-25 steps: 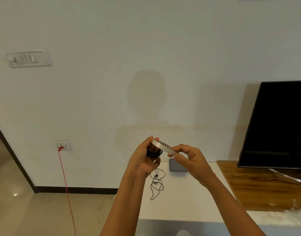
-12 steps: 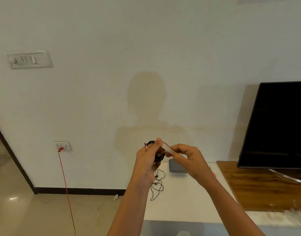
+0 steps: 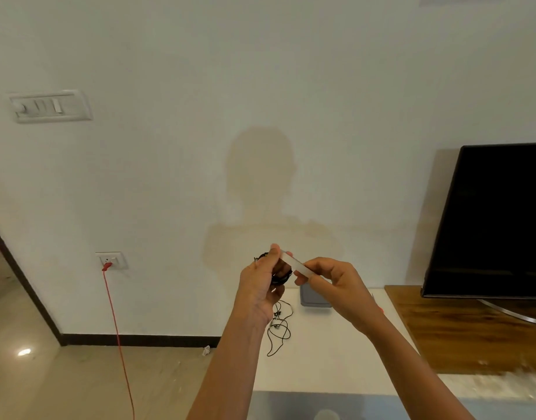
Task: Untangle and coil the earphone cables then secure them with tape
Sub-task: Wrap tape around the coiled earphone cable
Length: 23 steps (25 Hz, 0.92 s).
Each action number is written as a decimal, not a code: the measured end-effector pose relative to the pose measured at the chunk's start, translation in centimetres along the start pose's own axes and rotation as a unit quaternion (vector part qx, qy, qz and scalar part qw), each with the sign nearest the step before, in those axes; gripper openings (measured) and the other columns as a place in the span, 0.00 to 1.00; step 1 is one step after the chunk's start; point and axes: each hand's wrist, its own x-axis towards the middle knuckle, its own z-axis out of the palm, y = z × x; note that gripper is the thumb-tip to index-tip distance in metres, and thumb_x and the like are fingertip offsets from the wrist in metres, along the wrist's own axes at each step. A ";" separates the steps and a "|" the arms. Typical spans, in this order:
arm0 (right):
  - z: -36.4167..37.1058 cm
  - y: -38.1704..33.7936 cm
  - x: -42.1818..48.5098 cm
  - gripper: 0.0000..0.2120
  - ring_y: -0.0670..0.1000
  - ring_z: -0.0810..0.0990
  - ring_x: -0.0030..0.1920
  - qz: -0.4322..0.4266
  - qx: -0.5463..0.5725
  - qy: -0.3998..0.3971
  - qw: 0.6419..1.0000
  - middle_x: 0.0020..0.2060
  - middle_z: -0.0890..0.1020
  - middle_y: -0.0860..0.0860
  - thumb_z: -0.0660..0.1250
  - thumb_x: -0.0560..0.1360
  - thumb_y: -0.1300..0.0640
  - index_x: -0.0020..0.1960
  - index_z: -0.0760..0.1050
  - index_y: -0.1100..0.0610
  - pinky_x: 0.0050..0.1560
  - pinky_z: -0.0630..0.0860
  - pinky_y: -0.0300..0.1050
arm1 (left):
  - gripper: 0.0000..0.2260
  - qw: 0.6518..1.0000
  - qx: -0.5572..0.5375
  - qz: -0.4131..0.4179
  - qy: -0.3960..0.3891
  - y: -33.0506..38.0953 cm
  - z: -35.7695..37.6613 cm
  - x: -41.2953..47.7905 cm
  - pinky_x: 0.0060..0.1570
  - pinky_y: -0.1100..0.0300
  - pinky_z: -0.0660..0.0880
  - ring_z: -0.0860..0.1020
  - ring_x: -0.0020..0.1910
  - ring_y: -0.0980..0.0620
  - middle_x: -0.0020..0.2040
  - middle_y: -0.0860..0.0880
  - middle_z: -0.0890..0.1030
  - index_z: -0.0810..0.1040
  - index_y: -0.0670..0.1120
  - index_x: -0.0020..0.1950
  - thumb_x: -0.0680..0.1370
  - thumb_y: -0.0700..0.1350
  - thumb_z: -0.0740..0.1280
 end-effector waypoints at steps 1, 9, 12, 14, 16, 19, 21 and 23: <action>-0.1 0.0 -0.1 0.12 0.47 0.82 0.46 0.009 0.006 -0.007 1.000 0.40 0.85 0.48 0.62 0.75 0.67 0.47 0.82 0.53 0.51 0.76 0.47 | 0.13 1.000 0.024 0.012 0.013 -0.2 0.0 0.0 0.37 0.61 0.70 0.78 0.39 0.52 0.35 0.50 0.82 0.84 0.46 0.41 0.77 0.53 0.68; -1.1 0.0 -0.4 0.10 0.49 0.79 0.35 0.051 0.114 -0.029 0.992 0.46 0.85 0.54 0.61 0.79 0.62 0.59 0.66 0.57 0.43 0.77 0.44 | 0.17 0.976 0.165 0.115 0.080 -0.9 -1.1 -0.1 0.38 0.61 0.69 0.72 0.30 0.54 0.28 0.51 0.72 0.69 0.45 0.35 0.80 0.53 0.60; -1.1 0.3 -0.5 0.07 0.48 0.74 0.34 0.049 0.085 -0.040 0.994 0.46 0.85 0.53 0.59 0.80 0.63 0.58 0.66 0.58 0.39 0.75 0.39 | 0.15 0.972 0.199 0.126 0.011 -0.4 -1.1 -0.6 0.36 0.61 0.63 0.62 0.28 0.54 0.29 0.51 0.63 0.62 0.48 0.34 0.79 0.46 0.60; -0.9 0.3 -0.6 0.07 0.47 0.75 0.34 0.046 0.063 -0.042 0.996 0.43 0.85 0.51 0.59 0.80 0.62 0.57 0.67 0.57 0.41 0.74 0.40 | 0.15 0.944 0.264 0.196 -0.038 -0.5 -1.2 -1.0 0.33 0.62 0.62 0.61 0.29 0.53 0.28 0.51 0.63 0.65 0.48 0.31 0.77 0.44 0.65; -0.6 0.1 -0.8 0.08 0.46 0.76 0.35 0.046 0.055 -0.042 0.997 0.39 0.84 0.54 0.62 0.79 0.58 0.57 0.67 0.55 0.42 0.74 0.43 | 0.12 0.920 0.289 0.250 -0.090 -0.9 -1.2 -1.4 0.30 0.63 0.62 0.61 0.29 0.52 0.27 0.52 0.63 0.72 0.48 0.32 0.75 0.44 0.70; -0.5 -0.2 -1.0 0.12 0.50 0.79 0.42 0.054 0.056 -0.067 0.995 0.47 0.83 0.58 0.63 0.77 0.53 0.59 0.66 0.53 0.46 0.76 0.41 | 0.05 0.898 0.316 0.293 -0.092 -1.7 -1.3 -1.1 0.33 0.61 0.66 0.63 0.28 0.53 0.24 0.55 0.63 0.79 0.54 0.39 0.74 0.47 0.72; -0.4 -0.3 -1.1 0.12 0.52 0.81 0.48 0.056 0.042 -0.077 0.995 0.50 0.84 0.55 0.61 0.78 0.54 0.60 0.64 0.52 0.51 0.77 0.44 | 0.04 0.894 0.322 0.305 -0.068 -2.1 -1.5 -0.8 0.30 0.64 0.64 0.61 0.26 0.56 0.23 0.56 0.63 0.79 0.53 0.43 0.72 0.48 0.74; -0.2 -0.4 -1.1 0.11 0.53 0.81 0.51 0.051 0.015 -0.068 0.996 0.51 0.84 0.52 0.61 0.78 0.52 0.59 0.63 0.50 0.56 0.77 0.51 | 0.07 0.888 0.327 0.320 -0.038 -2.4 -1.4 -0.6 0.28 0.67 0.61 0.61 0.24 0.56 0.22 0.56 0.63 0.80 0.51 0.47 0.71 0.50 0.74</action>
